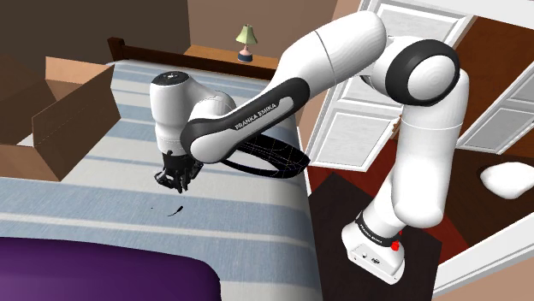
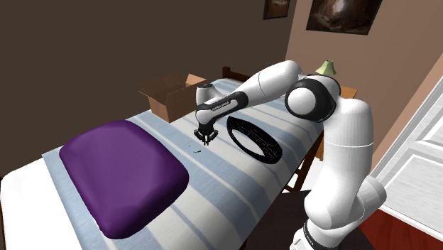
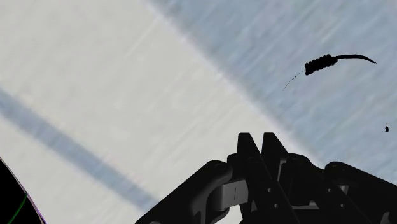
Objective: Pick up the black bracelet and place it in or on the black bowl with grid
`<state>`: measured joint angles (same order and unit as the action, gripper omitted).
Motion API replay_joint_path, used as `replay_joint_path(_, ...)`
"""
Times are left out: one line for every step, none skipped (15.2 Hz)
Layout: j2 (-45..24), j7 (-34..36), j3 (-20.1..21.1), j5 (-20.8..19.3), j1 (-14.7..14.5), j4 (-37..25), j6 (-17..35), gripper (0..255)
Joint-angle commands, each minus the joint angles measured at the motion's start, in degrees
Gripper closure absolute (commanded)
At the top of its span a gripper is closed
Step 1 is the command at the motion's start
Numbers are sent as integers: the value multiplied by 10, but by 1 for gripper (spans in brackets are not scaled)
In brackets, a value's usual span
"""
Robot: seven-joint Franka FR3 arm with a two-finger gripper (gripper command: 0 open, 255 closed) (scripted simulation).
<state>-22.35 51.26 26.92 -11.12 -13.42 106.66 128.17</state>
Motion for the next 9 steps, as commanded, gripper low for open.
replay_joint_path(0,0,0,0,0,0,0,255)
replay_joint_path(0,0,0,0,0,0,0,255)
replay_joint_path(0,0,0,0,0,0,0,255)
replay_joint_path(0,0,0,0,0,0,0,255)
replay_joint_path(0,0,0,0,0,0,0,255)
replay_joint_path(0,0,0,0,0,0,0,255)
replay_joint_path(4,-2,1,3,1,-2,-6,255)
replay_joint_path(8,-3,3,5,2,-5,-12,255)
replay_joint_path(12,-5,4,8,3,-8,-19,255)
